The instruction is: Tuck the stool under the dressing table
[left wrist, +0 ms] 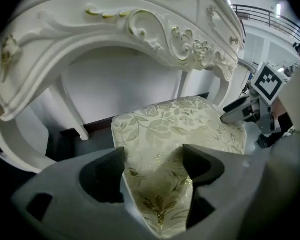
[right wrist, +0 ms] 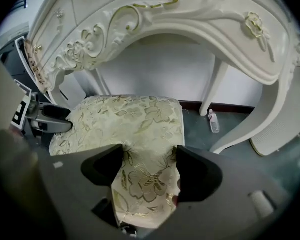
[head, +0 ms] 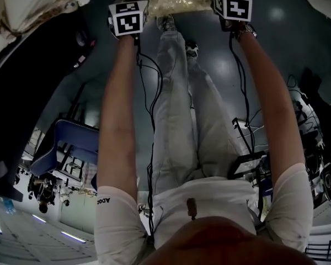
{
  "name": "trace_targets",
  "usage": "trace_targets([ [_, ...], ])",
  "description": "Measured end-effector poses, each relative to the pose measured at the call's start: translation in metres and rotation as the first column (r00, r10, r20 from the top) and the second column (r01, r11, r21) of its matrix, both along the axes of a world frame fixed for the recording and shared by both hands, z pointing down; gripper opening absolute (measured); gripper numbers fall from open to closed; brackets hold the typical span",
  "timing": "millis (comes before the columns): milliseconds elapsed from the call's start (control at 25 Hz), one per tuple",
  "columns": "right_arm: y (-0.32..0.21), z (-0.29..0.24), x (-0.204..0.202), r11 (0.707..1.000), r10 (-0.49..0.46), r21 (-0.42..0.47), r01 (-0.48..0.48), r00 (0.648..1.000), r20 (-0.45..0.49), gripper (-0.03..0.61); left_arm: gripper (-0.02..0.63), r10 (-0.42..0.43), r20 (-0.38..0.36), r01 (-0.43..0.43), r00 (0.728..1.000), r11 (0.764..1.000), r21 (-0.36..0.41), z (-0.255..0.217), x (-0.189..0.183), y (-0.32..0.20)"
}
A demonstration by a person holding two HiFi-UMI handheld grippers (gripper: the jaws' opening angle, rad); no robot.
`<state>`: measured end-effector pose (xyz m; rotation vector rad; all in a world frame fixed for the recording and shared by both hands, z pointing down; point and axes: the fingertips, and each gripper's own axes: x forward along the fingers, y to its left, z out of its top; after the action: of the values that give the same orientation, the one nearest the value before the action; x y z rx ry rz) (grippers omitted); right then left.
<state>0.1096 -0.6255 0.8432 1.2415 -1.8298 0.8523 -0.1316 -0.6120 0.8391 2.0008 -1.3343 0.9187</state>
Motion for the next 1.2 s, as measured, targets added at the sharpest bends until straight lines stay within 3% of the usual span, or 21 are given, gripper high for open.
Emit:
trace_targets([
  [440, -0.073, -0.003, -0.006, 0.999, 0.034, 0.042, -0.035, 0.999, 0.022, 0.350, 0.368, 0.017, -0.010, -0.016, 1.000, 0.999, 0.033, -0.004, -0.008, -0.075],
  [560, -0.076, -0.004, -0.006, 0.998, 0.034, 0.048, -0.036, 0.998, 0.047, 0.351, 0.370, -0.006, -0.047, 0.008, 0.999, 0.999, 0.051, -0.008, -0.009, -0.080],
  [680, -0.068, -0.012, -0.002, 0.994, 0.093, 0.048, -0.098, 0.991, 0.096, 0.356, 0.367, -0.070, -0.109, 0.076, 0.992, 0.996, 0.048, -0.015, -0.012, -0.066],
  [880, -0.019, -0.011, 0.005, 0.992, 0.121, 0.028, -0.124, 0.988, 0.098, 0.354, 0.368, -0.116, -0.102, 0.118, 0.988, 0.993, 0.018, -0.009, -0.010, -0.004],
  [960, 0.008, -0.001, 0.009, 0.993, 0.121, -0.011, -0.121, 0.989, 0.079, 0.325, 0.367, -0.161, -0.108, 0.158, 0.981, 0.987, -0.029, 0.002, -0.011, 0.022],
  [1040, 0.025, 0.005, 0.012, 0.993, 0.117, -0.035, -0.115, 0.992, 0.052, 0.243, 0.354, -0.172, -0.084, 0.168, 0.981, 0.984, -0.054, 0.011, -0.012, 0.037],
  [1200, 0.028, 0.014, 0.010, 0.995, 0.091, -0.053, -0.088, 0.995, 0.051, 0.232, 0.350, -0.164, -0.063, 0.160, 0.984, 0.985, -0.062, 0.015, -0.012, 0.035],
])
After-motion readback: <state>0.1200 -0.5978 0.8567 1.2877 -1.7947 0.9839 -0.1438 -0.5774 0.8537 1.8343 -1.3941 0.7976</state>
